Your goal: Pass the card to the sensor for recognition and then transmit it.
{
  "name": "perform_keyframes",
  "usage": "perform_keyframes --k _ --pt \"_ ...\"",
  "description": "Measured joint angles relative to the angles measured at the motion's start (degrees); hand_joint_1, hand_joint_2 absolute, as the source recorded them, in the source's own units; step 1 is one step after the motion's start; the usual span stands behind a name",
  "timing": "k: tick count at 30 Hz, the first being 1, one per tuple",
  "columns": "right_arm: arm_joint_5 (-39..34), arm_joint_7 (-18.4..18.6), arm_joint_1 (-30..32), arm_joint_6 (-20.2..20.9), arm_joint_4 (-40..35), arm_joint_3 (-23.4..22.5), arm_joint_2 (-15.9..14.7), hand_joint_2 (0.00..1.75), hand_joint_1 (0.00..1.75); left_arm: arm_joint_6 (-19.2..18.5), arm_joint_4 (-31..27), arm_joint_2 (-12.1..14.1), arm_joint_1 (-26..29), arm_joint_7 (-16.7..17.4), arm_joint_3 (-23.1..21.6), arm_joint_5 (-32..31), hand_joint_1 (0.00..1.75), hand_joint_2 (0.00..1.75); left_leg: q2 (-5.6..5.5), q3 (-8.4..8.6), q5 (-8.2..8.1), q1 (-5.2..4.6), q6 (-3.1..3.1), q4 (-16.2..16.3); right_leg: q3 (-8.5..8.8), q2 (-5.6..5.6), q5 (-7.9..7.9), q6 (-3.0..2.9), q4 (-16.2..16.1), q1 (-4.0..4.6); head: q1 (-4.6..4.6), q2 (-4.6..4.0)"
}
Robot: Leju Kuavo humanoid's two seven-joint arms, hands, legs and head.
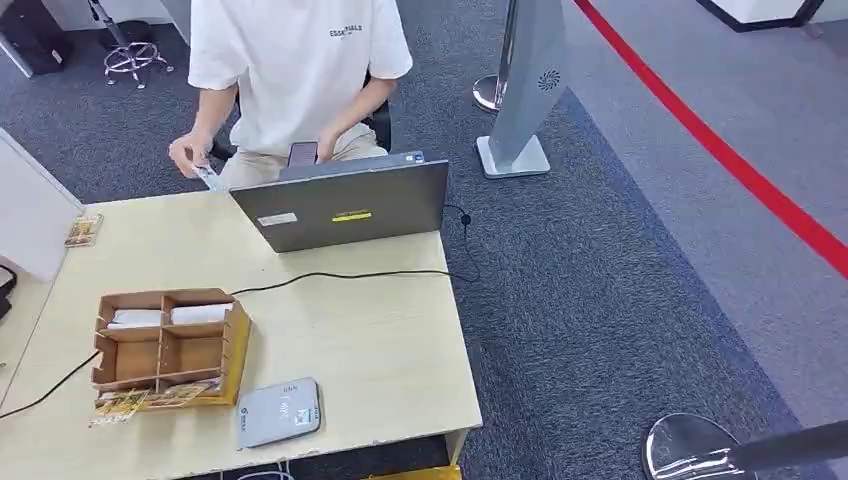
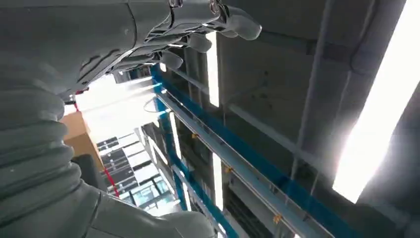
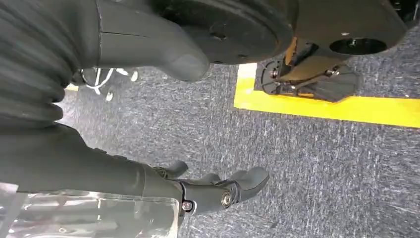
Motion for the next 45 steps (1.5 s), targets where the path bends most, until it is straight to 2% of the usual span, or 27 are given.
perform_keyframes --k 3,10,45 --pt "0.0 0.1 0.0 0.0 0.0 0.0 0.0 1.75 0.0 -1.4 0.9 1.0 -2.4 1.9 -1.6 -2.2 0.0 1.75 -0.07 -0.04 0.0 0.01 0.01 0.0 0.01 -0.09 0.0 0.0 0.0 0.01 0.09 0.0" --pt "0.1 0.8 0.0 0.6 0.1 0.2 -0.3 1.75 0.0 -7.1 4.9 3.8 -7.8 7.8 -6.3 -10.8 0.0 1.75 0.0 -0.02 0.01 0.01 0.01 0.0 -0.01 -0.02 0.04 0.01 0.0 0.01 0.02 0.0" --pt "1.1 4.8 -0.1 2.6 0.4 0.2 -2.6 1.75 0.0 -38.7 36.3 17.0 -37.2 38.4 -32.1 -49.5 0.0 1.75 0.03 -0.1 0.04 0.0 0.03 0.1 -0.07 0.05 0.1 0.04 0.0 0.0 0.02 0.0"
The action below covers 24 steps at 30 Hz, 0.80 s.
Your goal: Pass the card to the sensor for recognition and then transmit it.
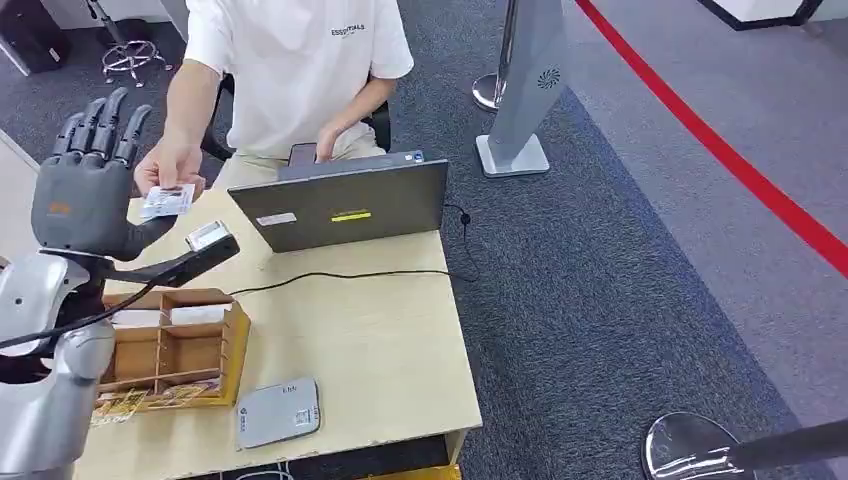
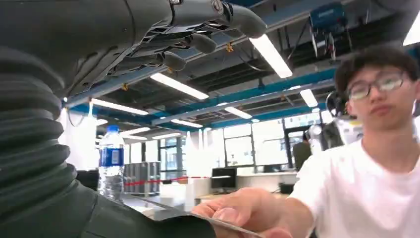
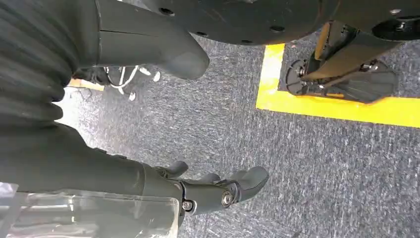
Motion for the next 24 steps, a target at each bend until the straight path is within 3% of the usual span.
perform_keyframes --k 5,12,13,14,24 --pt "0.1 0.6 0.0 0.3 0.2 0.0 -0.5 1.75 0.0 -4.6 3.9 1.2 -2.6 5.0 -2.8 -5.9 0.0 1.75 0.01 -0.01 0.0 0.0 0.0 0.0 -0.01 0.01 0.01 -0.01 0.0 0.0 0.0 0.0" --pt "0.1 0.7 0.0 0.2 0.2 0.0 -0.6 1.75 0.0 -5.4 6.0 1.7 -3.2 5.8 -3.5 -6.8 0.0 1.75 0.0 -0.04 0.0 0.01 0.0 0.0 -0.02 0.0 0.01 -0.01 0.0 0.0 0.0 0.0" --pt "0.1 0.7 0.0 0.3 0.2 0.0 -0.6 1.75 0.0 -5.4 6.1 1.7 -3.2 5.8 -3.5 -6.8 0.37 1.75 0.0 -0.04 0.0 0.01 0.0 0.0 -0.03 0.0 0.01 -0.01 0.0 0.0 0.0 0.0" --pt "0.1 0.7 0.0 0.2 0.2 0.0 -0.7 1.75 0.0 -5.4 6.2 1.7 -3.2 5.8 -3.5 -6.8 1.75 1.75 0.0 -0.04 0.0 0.01 0.0 0.0 -0.02 0.0 0.01 -0.01 0.0 0.0 0.0 0.0" --pt "0.9 0.7 0.0 0.2 0.3 0.0 -0.7 1.75 0.0 -5.6 6.7 1.8 -3.3 5.3 -3.8 -5.7 1.75 1.75 -0.01 -0.04 0.02 0.01 -0.02 0.0 -0.02 -0.01 0.02 -0.01 0.0 0.0 0.0 0.0"
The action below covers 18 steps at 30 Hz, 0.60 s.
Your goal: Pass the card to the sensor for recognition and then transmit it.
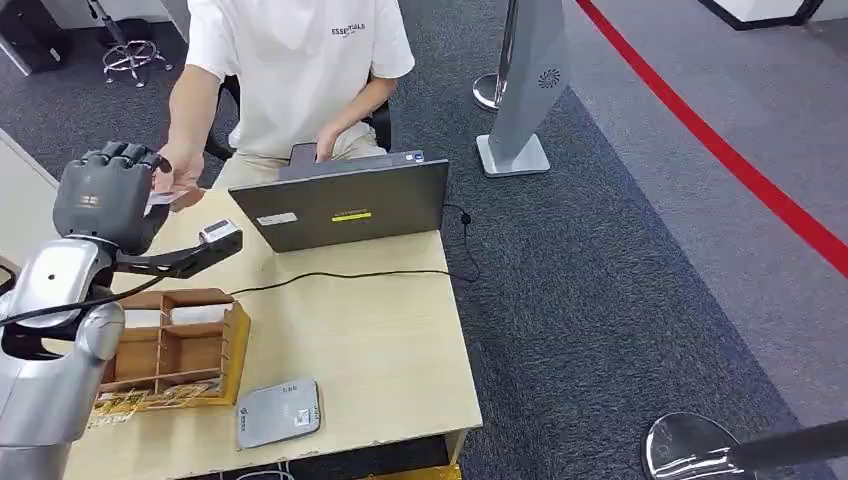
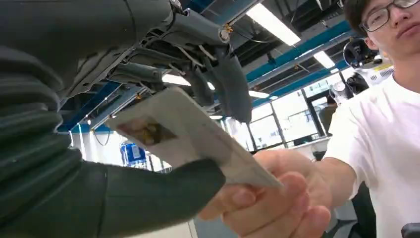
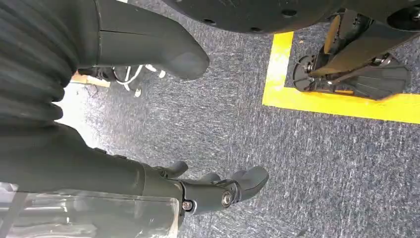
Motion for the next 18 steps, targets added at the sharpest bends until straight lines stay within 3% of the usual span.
perform_keyframes --k 18 --pt "0.1 0.2 0.0 -0.1 0.0 0.0 0.0 1.75 0.0 0.0 0.0 -0.1 0.0 -0.1 -0.7 -0.2 1.75 1.75 0.0 0.0 0.0 0.0 0.0 0.0 -0.01 0.01 0.0 0.0 0.0 0.0 0.0 0.0"
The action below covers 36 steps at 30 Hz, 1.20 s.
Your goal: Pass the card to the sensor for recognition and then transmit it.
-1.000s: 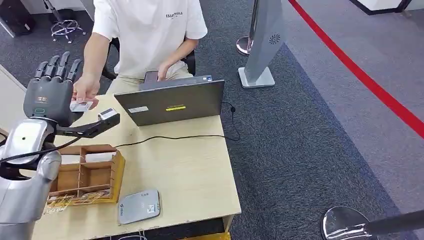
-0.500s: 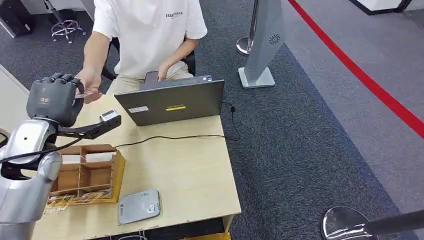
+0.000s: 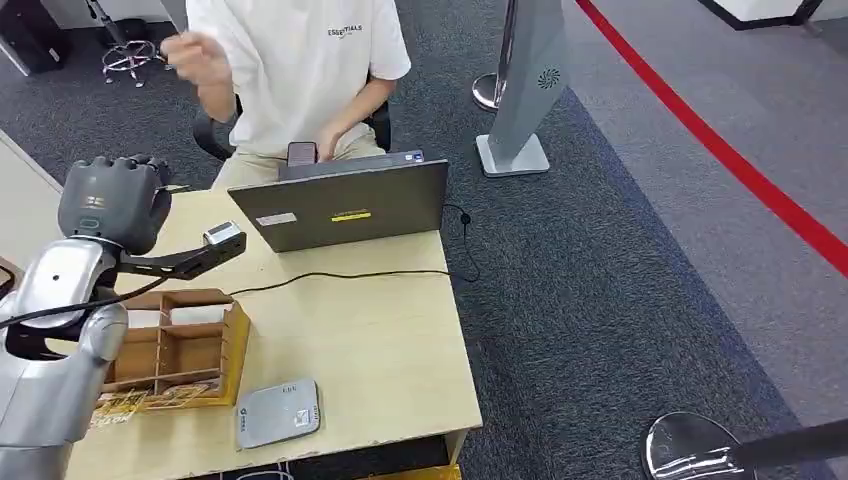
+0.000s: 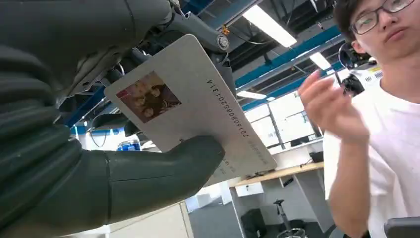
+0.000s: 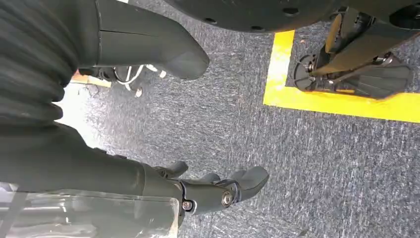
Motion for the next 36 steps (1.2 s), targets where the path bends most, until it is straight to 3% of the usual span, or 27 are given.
perform_keyframes --k 8,11,16,21,28,36 --pt "0.0 0.4 0.0 -0.1 0.0 0.0 0.0 1.75 0.0 2.7 -1.0 -0.9 0.9 -1.1 -1.7 -1.3 1.75 1.75 0.0 0.0 0.0 0.0 0.0 0.0 0.02 -0.01 0.0 0.0 0.0 0.0 0.0 0.0" --pt "-0.3 0.9 0.0 -0.2 0.0 -0.1 0.0 1.75 0.0 5.6 -5.3 -1.9 3.9 -2.7 -3.8 -1.4 1.75 1.75 -0.01 -0.02 -0.01 -0.02 0.01 0.0 0.02 -0.01 -0.01 0.0 0.0 -0.01 0.0 0.0" --pt "-0.4 0.9 0.0 -0.2 0.1 -0.5 0.0 1.75 0.0 6.1 -12.4 -3.1 8.7 -3.0 -8.0 -1.4 1.75 1.75 0.0 -0.06 -0.05 -0.03 0.05 0.0 -0.01 -0.01 -0.03 0.03 0.0 -0.02 0.02 0.0" --pt "-1.2 1.1 0.0 -0.5 0.2 -1.0 0.0 1.75 0.0 8.4 -18.1 -3.3 12.4 -5.9 -10.9 0.0 1.75 1.75 -0.03 -0.06 -0.04 -0.01 0.05 0.0 0.0 -0.06 -0.03 0.03 0.0 -0.01 -0.02 0.0" --pt "-2.2 1.3 -0.1 -1.2 0.2 -2.0 0.3 1.75 0.0 5.5 -24.4 -2.4 18.3 -2.8 -18.2 -2.7 1.75 1.75 -0.04 -0.07 -0.04 -0.02 0.05 0.0 -0.02 -0.06 -0.03 0.03 0.0 -0.01 -0.04 0.0" --pt "-2.3 1.3 -0.2 -1.3 0.2 -2.6 0.5 1.75 0.0 4.0 -25.5 -1.6 21.6 -0.9 -19.6 -2.7 1.75 1.75 -0.05 -0.05 -0.04 -0.02 0.05 0.0 0.01 -0.09 -0.03 0.03 0.0 -0.01 -0.02 0.0"
